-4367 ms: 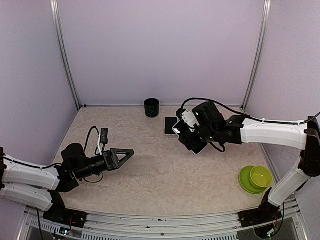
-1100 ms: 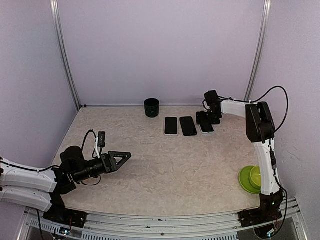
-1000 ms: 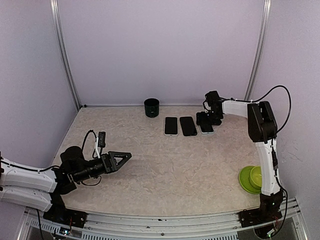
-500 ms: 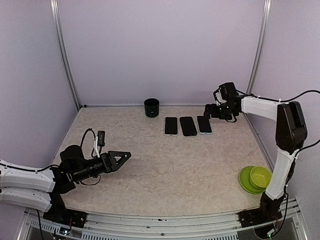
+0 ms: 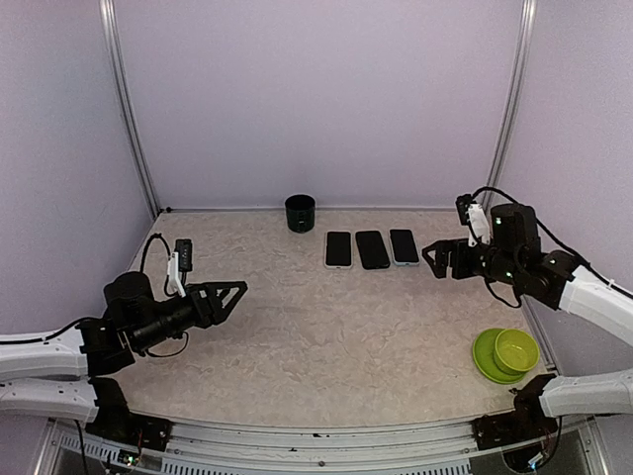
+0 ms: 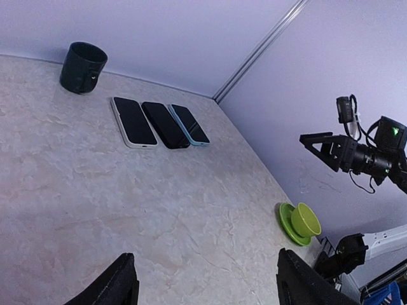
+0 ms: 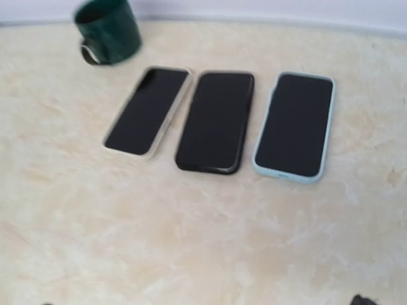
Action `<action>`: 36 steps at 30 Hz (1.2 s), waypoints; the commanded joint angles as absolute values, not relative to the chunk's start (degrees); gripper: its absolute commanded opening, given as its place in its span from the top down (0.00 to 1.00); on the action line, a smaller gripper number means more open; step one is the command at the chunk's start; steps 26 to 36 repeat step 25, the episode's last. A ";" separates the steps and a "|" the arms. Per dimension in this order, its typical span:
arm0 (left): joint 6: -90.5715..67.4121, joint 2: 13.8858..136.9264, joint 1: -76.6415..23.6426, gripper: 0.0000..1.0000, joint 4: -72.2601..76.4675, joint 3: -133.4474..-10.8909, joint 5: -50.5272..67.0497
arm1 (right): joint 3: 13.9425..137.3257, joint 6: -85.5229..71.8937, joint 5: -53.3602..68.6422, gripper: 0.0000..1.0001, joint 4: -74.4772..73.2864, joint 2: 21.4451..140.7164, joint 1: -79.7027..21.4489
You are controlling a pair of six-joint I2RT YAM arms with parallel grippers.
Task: Put the phone into the phone case
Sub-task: Reset both arms
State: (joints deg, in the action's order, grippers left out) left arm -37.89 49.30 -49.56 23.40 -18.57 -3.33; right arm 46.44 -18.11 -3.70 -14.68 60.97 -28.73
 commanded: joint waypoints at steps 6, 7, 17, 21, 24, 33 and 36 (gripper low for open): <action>-33.39 38.22 -49.91 0.27 2.52 -25.81 -17.51 | 38.08 -20.77 -9.17 0.00 -17.38 44.60 -29.88; -33.63 37.73 -49.91 0.27 0.98 -26.17 -19.78 | 37.41 -21.03 -11.01 0.00 -17.80 43.81 -29.88; -34.72 41.58 -49.75 0.26 -1.93 -26.43 -26.30 | 32.81 -19.73 -15.11 0.00 -16.65 38.48 -29.88; -34.93 40.34 -48.87 0.26 -1.16 -25.91 -26.15 | 32.38 -19.41 -15.84 0.00 -16.78 36.94 -29.88; -35.20 39.35 -47.99 0.26 -0.76 -25.43 -25.75 | 32.17 -19.39 -15.23 0.00 -16.31 36.85 -29.88; -35.28 39.17 -47.68 0.26 -0.56 -25.27 -25.42 | 32.17 -19.22 -15.08 0.00 -16.27 36.86 -29.88; -35.28 39.17 -47.68 0.26 -0.56 -25.27 -25.42 | 32.17 -19.22 -15.08 0.00 -16.27 36.86 -29.88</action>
